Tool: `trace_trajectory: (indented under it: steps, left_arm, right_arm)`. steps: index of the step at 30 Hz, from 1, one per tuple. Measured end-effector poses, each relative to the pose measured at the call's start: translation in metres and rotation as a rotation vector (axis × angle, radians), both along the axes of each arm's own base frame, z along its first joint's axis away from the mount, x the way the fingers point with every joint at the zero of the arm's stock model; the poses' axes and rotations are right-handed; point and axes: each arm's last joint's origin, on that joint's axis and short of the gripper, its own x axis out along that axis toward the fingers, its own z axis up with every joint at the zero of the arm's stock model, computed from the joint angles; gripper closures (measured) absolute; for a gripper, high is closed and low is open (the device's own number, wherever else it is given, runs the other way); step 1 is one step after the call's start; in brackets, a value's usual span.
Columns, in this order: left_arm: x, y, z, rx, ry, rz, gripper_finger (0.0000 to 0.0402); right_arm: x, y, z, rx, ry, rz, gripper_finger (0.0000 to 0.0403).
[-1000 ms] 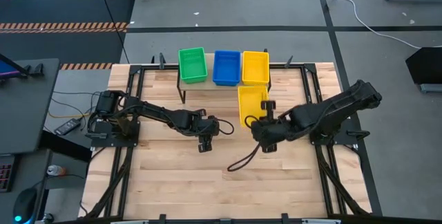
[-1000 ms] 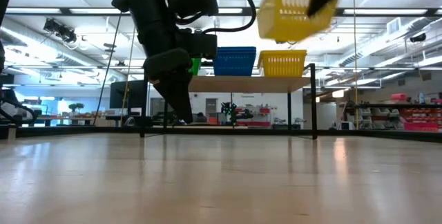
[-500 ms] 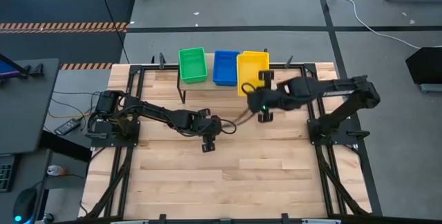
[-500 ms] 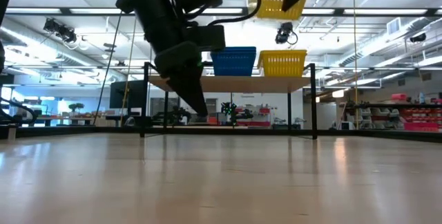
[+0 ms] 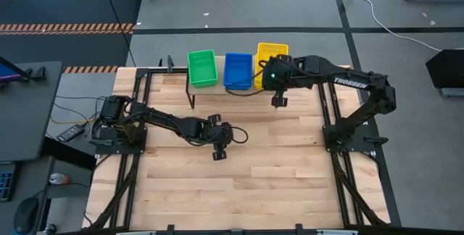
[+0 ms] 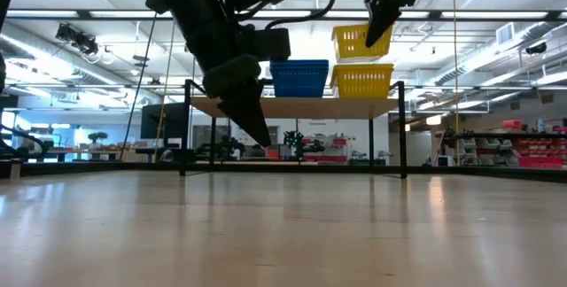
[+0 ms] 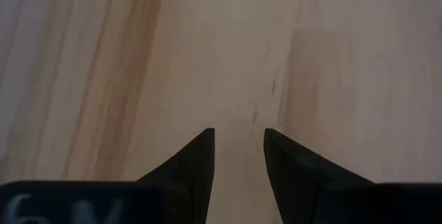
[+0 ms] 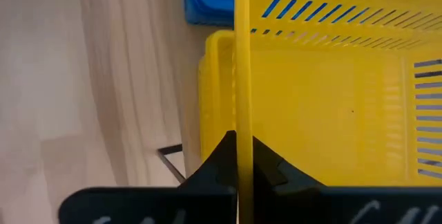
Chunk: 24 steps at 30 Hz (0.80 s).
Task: Stack baskets on shelf by color
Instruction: Stack the yellow bin on top of the yellow bin on the shelf
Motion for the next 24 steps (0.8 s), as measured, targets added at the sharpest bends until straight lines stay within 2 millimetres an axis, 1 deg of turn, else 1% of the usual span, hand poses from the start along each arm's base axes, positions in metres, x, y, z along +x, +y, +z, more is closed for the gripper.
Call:
trace_trajectory:
  steps: [3,6,10,24]
  left_arm:
    - [-0.0001,-0.0015,0.0,0.0,0.0,-0.004,0.0269]
    - [-0.0001,-0.0013,0.0,0.0,-0.001,-0.003,0.0269]
    - [0.0005,-0.0012,0.0004,0.004,-0.008,0.0,0.0269]
    - [0.0004,-0.0012,0.0004,0.005,-0.008,0.001,0.0269]
  right_arm:
    - [-0.0021,-0.0078,-0.0002,0.026,-0.009,-0.017,0.0393]
    - [-0.003,-0.0112,-0.0005,0.054,-0.011,-0.003,0.0393]
    - [-0.0017,-0.0119,-0.0003,0.091,-0.027,0.045,0.0393]
    - [-0.0002,-0.0114,0.0002,0.103,-0.038,0.081,0.0392]
